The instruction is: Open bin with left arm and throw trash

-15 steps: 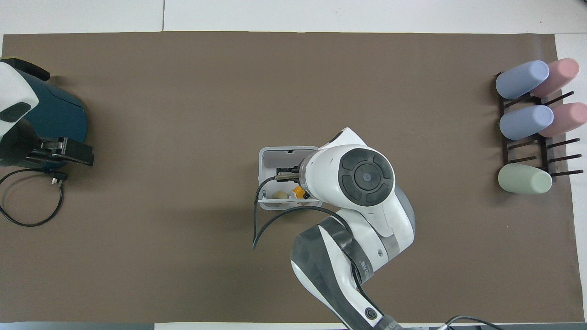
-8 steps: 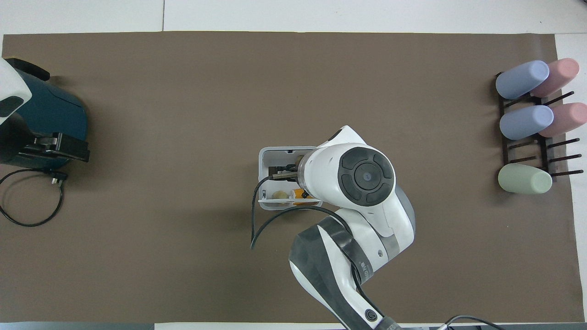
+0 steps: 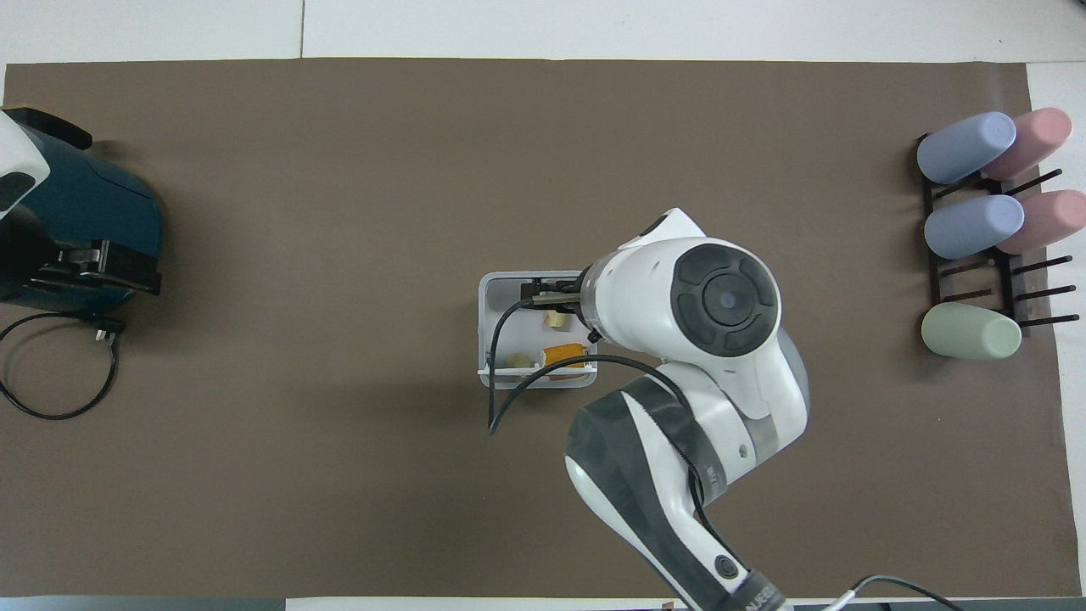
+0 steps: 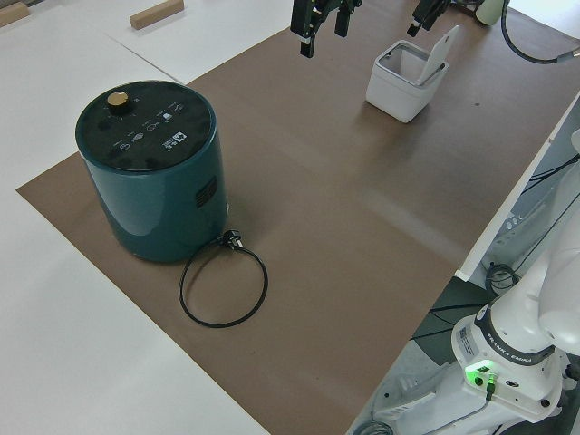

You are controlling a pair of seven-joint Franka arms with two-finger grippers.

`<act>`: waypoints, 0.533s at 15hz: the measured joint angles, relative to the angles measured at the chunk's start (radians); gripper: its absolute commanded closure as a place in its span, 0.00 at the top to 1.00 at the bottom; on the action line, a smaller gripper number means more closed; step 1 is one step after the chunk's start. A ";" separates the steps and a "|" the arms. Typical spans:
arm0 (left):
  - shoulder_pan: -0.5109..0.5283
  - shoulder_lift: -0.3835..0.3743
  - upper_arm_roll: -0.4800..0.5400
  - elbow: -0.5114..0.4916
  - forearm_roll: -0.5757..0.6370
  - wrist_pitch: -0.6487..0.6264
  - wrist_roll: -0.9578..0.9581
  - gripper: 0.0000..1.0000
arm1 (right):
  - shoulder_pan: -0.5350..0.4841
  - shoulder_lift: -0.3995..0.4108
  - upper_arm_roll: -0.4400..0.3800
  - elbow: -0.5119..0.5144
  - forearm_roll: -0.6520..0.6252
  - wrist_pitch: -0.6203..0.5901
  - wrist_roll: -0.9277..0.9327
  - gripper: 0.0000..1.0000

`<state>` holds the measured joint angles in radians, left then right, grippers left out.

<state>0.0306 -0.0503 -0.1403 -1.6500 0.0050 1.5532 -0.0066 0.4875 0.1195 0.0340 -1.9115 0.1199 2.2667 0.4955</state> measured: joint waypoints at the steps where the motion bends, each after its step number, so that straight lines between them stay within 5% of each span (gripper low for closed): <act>1: 0.001 -0.002 0.000 0.000 -0.001 0.000 0.000 1.00 | -0.032 -0.015 -0.002 0.002 -0.002 -0.020 -0.030 1.00; 8: 0.000 -0.005 -0.007 0.001 -0.004 -0.015 0.000 1.00 | -0.250 -0.117 -0.007 0.003 -0.009 -0.212 -0.249 1.00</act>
<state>0.0309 -0.0558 -0.1474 -1.6493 0.0008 1.5380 -0.0068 0.2372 0.0027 0.0273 -1.9083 0.1112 2.0547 0.2461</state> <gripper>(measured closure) 0.000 0.000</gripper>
